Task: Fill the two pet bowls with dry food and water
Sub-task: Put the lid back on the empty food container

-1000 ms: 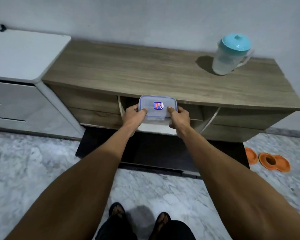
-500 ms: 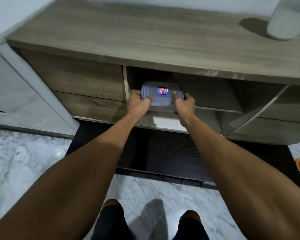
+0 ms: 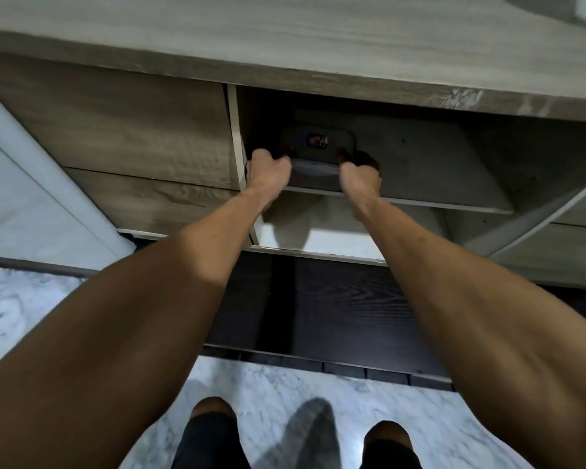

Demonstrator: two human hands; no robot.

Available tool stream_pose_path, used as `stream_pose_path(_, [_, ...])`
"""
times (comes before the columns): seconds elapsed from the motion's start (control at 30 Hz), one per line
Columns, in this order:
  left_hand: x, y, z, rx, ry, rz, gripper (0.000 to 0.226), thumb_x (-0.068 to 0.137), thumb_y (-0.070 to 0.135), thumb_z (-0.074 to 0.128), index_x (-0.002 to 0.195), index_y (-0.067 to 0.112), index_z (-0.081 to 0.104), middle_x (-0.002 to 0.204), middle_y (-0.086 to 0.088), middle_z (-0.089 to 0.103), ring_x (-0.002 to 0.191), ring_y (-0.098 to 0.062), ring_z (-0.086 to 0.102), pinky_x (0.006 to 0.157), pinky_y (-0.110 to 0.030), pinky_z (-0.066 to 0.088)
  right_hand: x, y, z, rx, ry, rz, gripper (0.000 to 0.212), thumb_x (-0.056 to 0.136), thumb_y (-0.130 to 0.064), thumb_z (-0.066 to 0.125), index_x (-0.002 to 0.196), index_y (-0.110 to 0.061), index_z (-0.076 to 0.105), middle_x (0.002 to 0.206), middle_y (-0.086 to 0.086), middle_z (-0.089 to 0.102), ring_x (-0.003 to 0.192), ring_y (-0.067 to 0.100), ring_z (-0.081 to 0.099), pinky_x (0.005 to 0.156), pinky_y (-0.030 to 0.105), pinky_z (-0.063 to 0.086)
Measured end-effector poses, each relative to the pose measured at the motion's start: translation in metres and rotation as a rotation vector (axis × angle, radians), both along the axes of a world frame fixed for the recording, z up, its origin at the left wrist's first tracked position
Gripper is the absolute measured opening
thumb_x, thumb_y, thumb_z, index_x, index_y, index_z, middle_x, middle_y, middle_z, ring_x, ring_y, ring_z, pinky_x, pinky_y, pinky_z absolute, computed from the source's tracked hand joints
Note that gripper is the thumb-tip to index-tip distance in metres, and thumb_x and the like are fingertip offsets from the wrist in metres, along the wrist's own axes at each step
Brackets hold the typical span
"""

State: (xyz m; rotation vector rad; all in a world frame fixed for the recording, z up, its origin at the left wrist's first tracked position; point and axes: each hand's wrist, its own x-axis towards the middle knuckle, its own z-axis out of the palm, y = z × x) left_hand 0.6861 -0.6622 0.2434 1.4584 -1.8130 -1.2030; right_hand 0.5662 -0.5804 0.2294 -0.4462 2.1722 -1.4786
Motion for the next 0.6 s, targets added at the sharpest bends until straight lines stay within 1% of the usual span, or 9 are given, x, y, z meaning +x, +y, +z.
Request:
stream_pose_path(0.13, [0.001,-0.003,-0.004,0.031,0.019,0.001,0.035,0.098,0.024,0.053,0.121,-0.002,0.057,0.121,-0.018,0.062,0.113,-0.031,0.058,0.086,-0.026,0.04,0.001,-0.006,0.0,0.009,0.029,0.025,0.05,0.098,-0.04,0.057,0.138,-0.012,0.054,0.14,0.011,0.057,0.13,0.03,0.05,0.106,0.027,0.037])
stream_pose_path(0.27, [0.003,-0.001,0.003,0.063,-0.007,-0.045,0.04,0.099,0.03,0.051,0.124,-0.001,0.055,0.125,-0.019,0.06,0.117,-0.034,0.056,0.092,-0.031,0.042,0.0,-0.001,0.007,0.028,0.038,0.032,0.046,0.099,-0.038,0.055,0.138,-0.013,0.056,0.138,0.01,0.06,0.129,0.029,0.053,0.101,0.024,0.038])
stream_pose_path(0.33, [0.012,0.007,0.015,0.063,-0.051,-0.075,0.05,0.099,0.037,0.05,0.133,0.001,0.049,0.134,-0.018,0.055,0.124,-0.034,0.052,0.094,-0.03,0.039,0.0,0.012,0.011,0.033,-0.004,0.018,0.05,0.099,-0.036,0.054,0.142,-0.012,0.051,0.142,0.01,0.057,0.132,0.028,0.051,0.105,0.025,0.037])
stream_pose_path(0.4, [0.034,0.022,0.021,0.078,-0.068,-0.109,0.063,0.099,0.042,0.052,0.147,0.004,0.037,0.146,-0.015,0.048,0.135,-0.031,0.045,0.106,-0.032,0.037,0.004,0.034,0.018,0.035,-0.022,0.0,0.054,0.098,-0.038,0.053,0.144,-0.01,0.049,0.142,0.011,0.057,0.134,0.029,0.05,0.108,0.029,0.037])
stream_pose_path(0.43, [0.048,0.033,0.026,0.086,-0.048,-0.117,0.064,0.098,0.039,0.054,0.149,0.005,0.035,0.147,-0.015,0.047,0.136,-0.03,0.045,0.11,-0.035,0.038,0.009,0.051,0.026,0.033,-0.027,-0.002,0.055,0.098,-0.041,0.052,0.143,-0.009,0.05,0.141,0.011,0.057,0.134,0.029,0.05,0.109,0.032,0.038])
stream_pose_path(0.47, [0.065,0.043,0.029,0.11,-0.005,-0.115,0.059,0.098,0.032,0.057,0.147,0.005,0.038,0.144,-0.017,0.05,0.135,-0.03,0.048,0.11,-0.037,0.039,0.014,0.073,0.031,0.033,-0.025,-0.002,0.055,0.098,-0.045,0.051,0.141,-0.01,0.052,0.137,0.011,0.059,0.13,0.028,0.052,0.108,0.033,0.039])
stream_pose_path(0.53, [0.101,0.072,0.041,0.176,0.049,-0.083,0.041,0.097,0.016,0.06,0.135,0.007,0.049,0.136,-0.021,0.056,0.13,-0.034,0.053,0.107,-0.037,0.042,0.028,0.129,0.045,0.036,-0.065,0.001,0.048,0.097,-0.049,0.051,0.132,-0.017,0.058,0.121,0.006,0.062,0.117,0.022,0.056,0.103,0.033,0.041])
stream_pose_path(0.57, [0.127,0.091,0.044,0.234,0.003,-0.048,0.04,0.096,0.014,0.061,0.134,0.006,0.052,0.134,-0.02,0.058,0.129,-0.034,0.054,0.105,-0.035,0.042,0.035,0.158,0.057,0.043,-0.112,-0.005,0.046,0.097,-0.048,0.052,0.131,-0.018,0.059,0.124,0.0,0.061,0.119,0.018,0.055,0.106,0.034,0.041])
stream_pose_path(0.6, [0.16,0.112,0.042,0.306,-0.058,-0.011,0.045,0.094,0.018,0.064,0.136,0.005,0.053,0.136,-0.018,0.058,0.128,-0.032,0.054,0.105,-0.034,0.04,0.04,0.185,0.069,0.057,-0.139,-0.013,0.041,0.098,-0.045,0.054,0.13,-0.02,0.06,0.13,-0.002,0.062,0.123,0.018,0.055,0.11,0.039,0.041])
